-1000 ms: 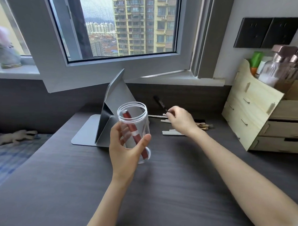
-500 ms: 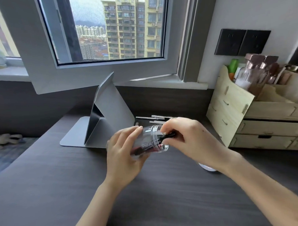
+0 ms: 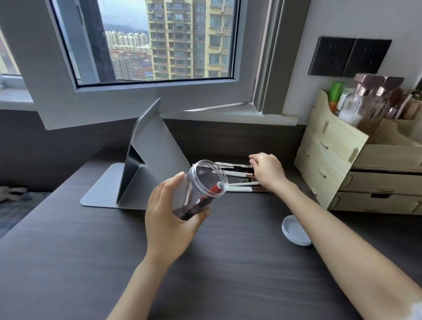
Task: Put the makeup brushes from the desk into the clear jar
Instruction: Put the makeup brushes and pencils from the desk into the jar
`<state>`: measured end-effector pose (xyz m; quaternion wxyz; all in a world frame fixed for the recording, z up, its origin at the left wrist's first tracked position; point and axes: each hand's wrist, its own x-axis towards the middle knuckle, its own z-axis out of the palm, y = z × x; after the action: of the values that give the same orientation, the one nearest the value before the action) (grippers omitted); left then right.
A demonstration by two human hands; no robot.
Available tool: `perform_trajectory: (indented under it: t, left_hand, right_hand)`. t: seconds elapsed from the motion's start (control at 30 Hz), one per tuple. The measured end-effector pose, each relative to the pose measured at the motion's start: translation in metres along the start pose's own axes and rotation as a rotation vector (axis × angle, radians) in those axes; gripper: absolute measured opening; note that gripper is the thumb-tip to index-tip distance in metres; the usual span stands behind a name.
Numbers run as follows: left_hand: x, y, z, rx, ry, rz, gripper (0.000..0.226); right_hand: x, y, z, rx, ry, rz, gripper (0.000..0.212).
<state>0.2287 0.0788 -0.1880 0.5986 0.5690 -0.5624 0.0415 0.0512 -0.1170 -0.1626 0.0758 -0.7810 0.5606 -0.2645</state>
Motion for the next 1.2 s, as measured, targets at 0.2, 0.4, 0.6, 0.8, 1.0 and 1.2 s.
perform_trajectory:
  t: [0.2, 0.4, 0.6, 0.8, 1.0, 1.2]
  left_hand:
    - [0.000, -0.005, 0.000, -0.004, 0.007, -0.028, 0.073]
    - [0.003, -0.008, 0.000, -0.010, 0.008, -0.057, 0.073]
    - [0.003, -0.008, 0.003, 0.000, 0.002, -0.062, 0.073]
    - [0.001, -0.007, 0.003, 0.001, -0.002, -0.057, 0.072]
    - [-0.004, 0.001, 0.002, 0.056, -0.078, 0.094, 0.071]
    - [-0.007, 0.002, 0.002, 0.078, -0.127, 0.205, 0.068]
  right_hand:
    - [0.054, 0.012, 0.034, -0.490, -0.211, 0.054, 0.030]
    - [0.070, 0.021, 0.037, -0.442, -0.226, 0.001, 0.023]
    - [0.037, 0.013, -0.005, 0.127, 0.002, -0.008, 0.012]
    - [-0.061, -0.017, -0.098, 0.389, 0.055, -0.301, 0.012]
    - [-0.117, -0.047, -0.097, 0.140, 0.107, -0.648, 0.019]
    - [-0.138, -0.068, -0.060, 0.228, 0.067, -0.628, 0.028]
